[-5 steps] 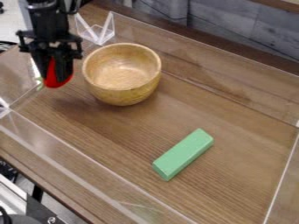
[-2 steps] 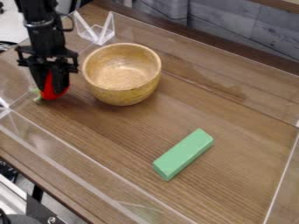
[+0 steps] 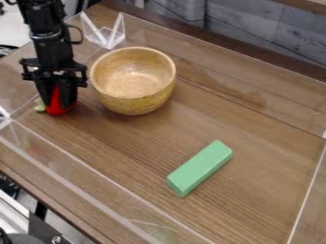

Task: Move the red fruit to the left

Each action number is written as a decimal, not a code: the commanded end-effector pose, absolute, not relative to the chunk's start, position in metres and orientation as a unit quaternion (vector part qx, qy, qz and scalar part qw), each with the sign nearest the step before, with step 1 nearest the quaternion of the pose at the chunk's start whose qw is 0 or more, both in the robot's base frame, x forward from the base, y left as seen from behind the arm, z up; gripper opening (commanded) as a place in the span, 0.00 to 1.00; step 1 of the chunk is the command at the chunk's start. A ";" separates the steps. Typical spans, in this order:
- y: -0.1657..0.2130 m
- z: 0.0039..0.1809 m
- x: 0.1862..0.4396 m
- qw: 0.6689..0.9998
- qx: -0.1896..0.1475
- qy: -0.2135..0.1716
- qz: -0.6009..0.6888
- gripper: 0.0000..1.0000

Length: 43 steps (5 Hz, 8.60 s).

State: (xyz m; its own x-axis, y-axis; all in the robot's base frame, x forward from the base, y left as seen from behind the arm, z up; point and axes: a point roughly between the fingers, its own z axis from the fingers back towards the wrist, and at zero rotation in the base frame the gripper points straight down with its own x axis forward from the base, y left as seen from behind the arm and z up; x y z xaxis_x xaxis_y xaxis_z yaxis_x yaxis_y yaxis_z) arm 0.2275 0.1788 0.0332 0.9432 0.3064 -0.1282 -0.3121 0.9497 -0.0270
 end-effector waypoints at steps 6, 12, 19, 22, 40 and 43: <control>0.168 0.114 0.238 0.980 -0.073 0.005 0.186 1.00; 0.096 0.138 0.260 0.985 -0.108 -0.011 0.136 1.00; 0.081 0.137 0.262 0.986 -0.088 -0.074 0.118 1.00; 0.060 0.135 0.265 0.989 -0.072 -0.083 0.098 1.00; -0.025 0.102 0.297 0.999 -0.001 -0.033 0.040 1.00; 0.006 0.096 0.281 1.000 0.002 -0.018 0.023 1.00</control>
State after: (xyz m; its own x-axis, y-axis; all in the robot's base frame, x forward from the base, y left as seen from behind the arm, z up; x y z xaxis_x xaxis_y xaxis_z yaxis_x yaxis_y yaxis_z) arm 0.2774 0.0083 0.0829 0.9981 0.0594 -0.0136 -0.0593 0.9982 0.0073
